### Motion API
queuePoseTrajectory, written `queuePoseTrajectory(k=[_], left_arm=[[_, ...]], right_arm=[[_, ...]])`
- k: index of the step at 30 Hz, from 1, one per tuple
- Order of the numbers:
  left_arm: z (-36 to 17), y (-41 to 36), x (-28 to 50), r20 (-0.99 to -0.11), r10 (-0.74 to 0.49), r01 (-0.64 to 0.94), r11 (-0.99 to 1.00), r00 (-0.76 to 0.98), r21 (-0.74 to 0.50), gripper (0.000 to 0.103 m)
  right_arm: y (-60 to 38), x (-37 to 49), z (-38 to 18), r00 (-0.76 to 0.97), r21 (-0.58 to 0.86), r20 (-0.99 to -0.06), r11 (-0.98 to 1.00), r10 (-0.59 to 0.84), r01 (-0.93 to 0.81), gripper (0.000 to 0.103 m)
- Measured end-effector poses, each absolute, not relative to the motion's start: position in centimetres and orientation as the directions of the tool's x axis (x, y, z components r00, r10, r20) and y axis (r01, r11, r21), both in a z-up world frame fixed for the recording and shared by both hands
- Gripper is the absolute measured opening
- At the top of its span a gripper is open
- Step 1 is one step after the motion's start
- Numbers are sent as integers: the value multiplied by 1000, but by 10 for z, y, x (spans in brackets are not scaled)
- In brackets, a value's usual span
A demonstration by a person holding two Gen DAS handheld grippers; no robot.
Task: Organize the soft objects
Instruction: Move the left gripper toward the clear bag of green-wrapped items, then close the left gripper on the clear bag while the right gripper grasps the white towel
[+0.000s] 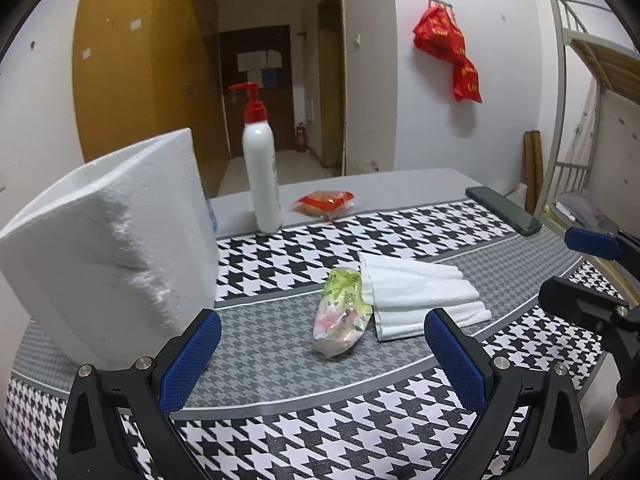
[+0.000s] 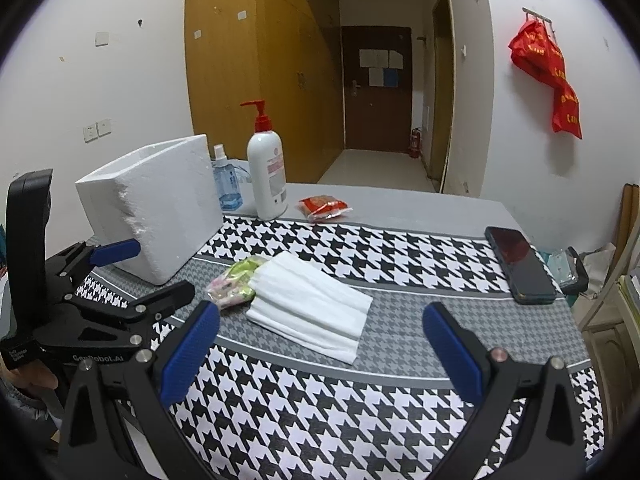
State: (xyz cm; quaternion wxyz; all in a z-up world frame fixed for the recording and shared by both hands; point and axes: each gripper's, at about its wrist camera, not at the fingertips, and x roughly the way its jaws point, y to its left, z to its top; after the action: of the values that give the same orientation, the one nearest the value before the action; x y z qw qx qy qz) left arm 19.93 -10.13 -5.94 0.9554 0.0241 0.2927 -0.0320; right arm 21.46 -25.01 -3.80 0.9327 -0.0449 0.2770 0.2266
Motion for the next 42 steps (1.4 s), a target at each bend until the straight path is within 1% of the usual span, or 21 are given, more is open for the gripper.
queuePoseTrajectory(k=[5, 10, 13, 19, 21, 22, 23, 27, 29, 31, 32, 37, 40, 42], left_arm=[[-66, -102, 212, -592, -63, 90, 996, 803, 17, 102], [-70, -104, 224, -616, -48, 99, 994, 787, 49, 100], [-76, -104, 234, -646, -48, 107, 993, 762, 53, 95], [-87, -103, 245, -689, -70, 132, 990, 722, 38, 90], [-89, -102, 247, -692, -65, 130, 991, 719, 42, 86], [-89, -102, 248, -696, -64, 129, 991, 715, 42, 82], [-90, -101, 250, -703, -74, 135, 990, 708, 32, 80], [-94, -101, 257, -717, -95, 150, 989, 690, 14, 75], [-97, -101, 260, -729, -101, 154, 988, 677, 6, 75], [-98, -100, 262, -736, -111, 158, 987, 668, -5, 74], [-99, -100, 263, -737, -109, 158, 987, 667, -4, 70], [-103, -100, 267, -744, -114, 161, 987, 658, -8, 60], [-105, -101, 268, -743, -122, 172, 985, 658, -10, 57], [-104, -101, 268, -738, -148, 189, 982, 659, -28, 56]], right_arm=[[-251, 221, -45, 734, 54, -555, 897, 392, -439, 103], [-253, 223, -48, 730, 61, -561, 899, 391, -434, 103], [-254, 225, -50, 727, 64, -567, 901, 387, -430, 103], [-253, 230, -52, 724, 63, -574, 902, 383, -428, 103], [-252, 231, -52, 722, 64, -576, 901, 384, -428, 103], [-252, 232, -52, 722, 63, -577, 902, 381, -426, 103], [-252, 233, -52, 722, 62, -578, 903, 380, -426, 103], [-251, 235, -52, 719, 65, -581, 902, 382, -427, 103], [-250, 237, -52, 717, 64, -583, 901, 383, -429, 103], [-249, 239, -53, 714, 62, -586, 901, 382, -430, 103], [-248, 240, -53, 713, 62, -589, 901, 380, -430, 103], [-247, 244, -54, 709, 66, -593, 901, 381, -429, 103], [-245, 246, -55, 707, 64, -595, 900, 382, -432, 103], [-245, 248, -55, 704, 63, -598, 898, 383, -434, 103]])
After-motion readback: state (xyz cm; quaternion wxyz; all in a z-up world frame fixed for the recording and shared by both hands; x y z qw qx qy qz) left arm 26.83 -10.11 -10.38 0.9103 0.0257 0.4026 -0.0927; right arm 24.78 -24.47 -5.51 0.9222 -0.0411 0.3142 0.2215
